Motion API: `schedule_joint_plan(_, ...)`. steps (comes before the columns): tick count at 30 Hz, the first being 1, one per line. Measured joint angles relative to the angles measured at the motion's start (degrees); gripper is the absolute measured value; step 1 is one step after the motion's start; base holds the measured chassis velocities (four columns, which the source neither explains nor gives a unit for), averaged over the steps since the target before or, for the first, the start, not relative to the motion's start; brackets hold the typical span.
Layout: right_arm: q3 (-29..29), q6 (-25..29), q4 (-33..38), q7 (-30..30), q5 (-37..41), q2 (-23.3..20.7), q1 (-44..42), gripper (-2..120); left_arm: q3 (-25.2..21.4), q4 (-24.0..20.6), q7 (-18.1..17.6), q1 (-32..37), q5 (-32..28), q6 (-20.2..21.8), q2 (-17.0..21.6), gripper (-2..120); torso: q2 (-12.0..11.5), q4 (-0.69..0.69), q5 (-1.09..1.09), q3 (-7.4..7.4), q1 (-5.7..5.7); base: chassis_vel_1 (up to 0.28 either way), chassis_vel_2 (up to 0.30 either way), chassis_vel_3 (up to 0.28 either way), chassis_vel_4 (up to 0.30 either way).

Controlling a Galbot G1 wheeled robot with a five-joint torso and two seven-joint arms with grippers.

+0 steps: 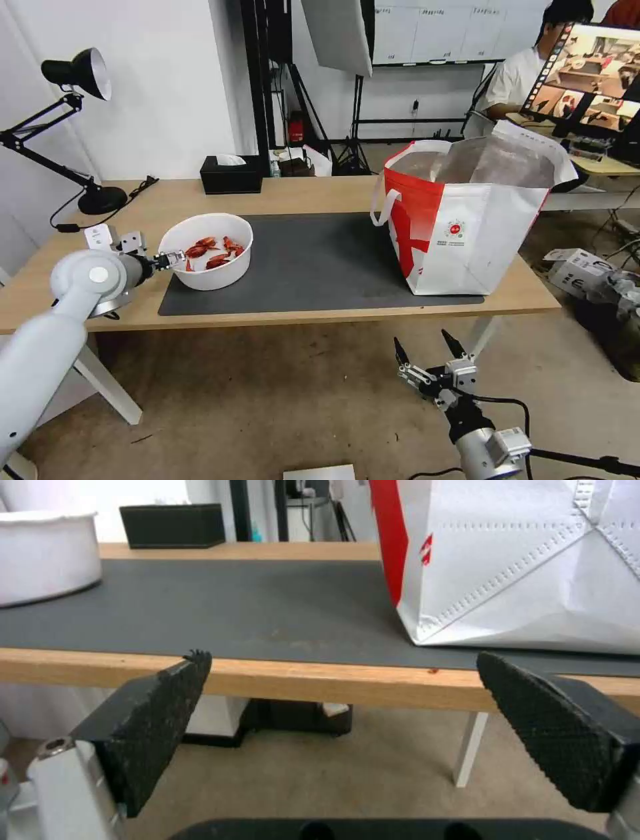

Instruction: Pick up the trash from the table and place it into the takeout bag.

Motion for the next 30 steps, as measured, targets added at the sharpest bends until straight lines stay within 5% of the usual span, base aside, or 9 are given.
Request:
schedule_joint_plan(17, 0.0, 0.0, 0.0, 0.0, 0.0, 0.0, 0.0, 100, -0.2, -0.8, -0.3, 0.4, -0.3, -0.1, 0.3, 23, 0.0, 0.0, -0.02, 0.0, 0.0, 0.0, 0.0, 0.0, 0.0)
schedule_joint_plan(20, 0.0, 0.0, 0.0, 0.0, 0.0, 0.0, 0.0, 100, -0.7, -2.0, -1.4, 0.5, -1.8, 0.0, 0.4, 5, 0.0, 0.0, -0.02, 0.0, 0.0, 0.0, 0.0, 0.0, 0.0)
schedule_joint_plan(30, 0.0, 0.0, 0.0, 0.0, 0.0, 0.0, 0.0, 100, -1.2, -5.9, -2.4, 0.3, -2.7, -1.9, 0.4, 0, 0.0, 0.0, -0.01, 0.0, 0.0, 0.0, 0.0, 0.0, 0.0)
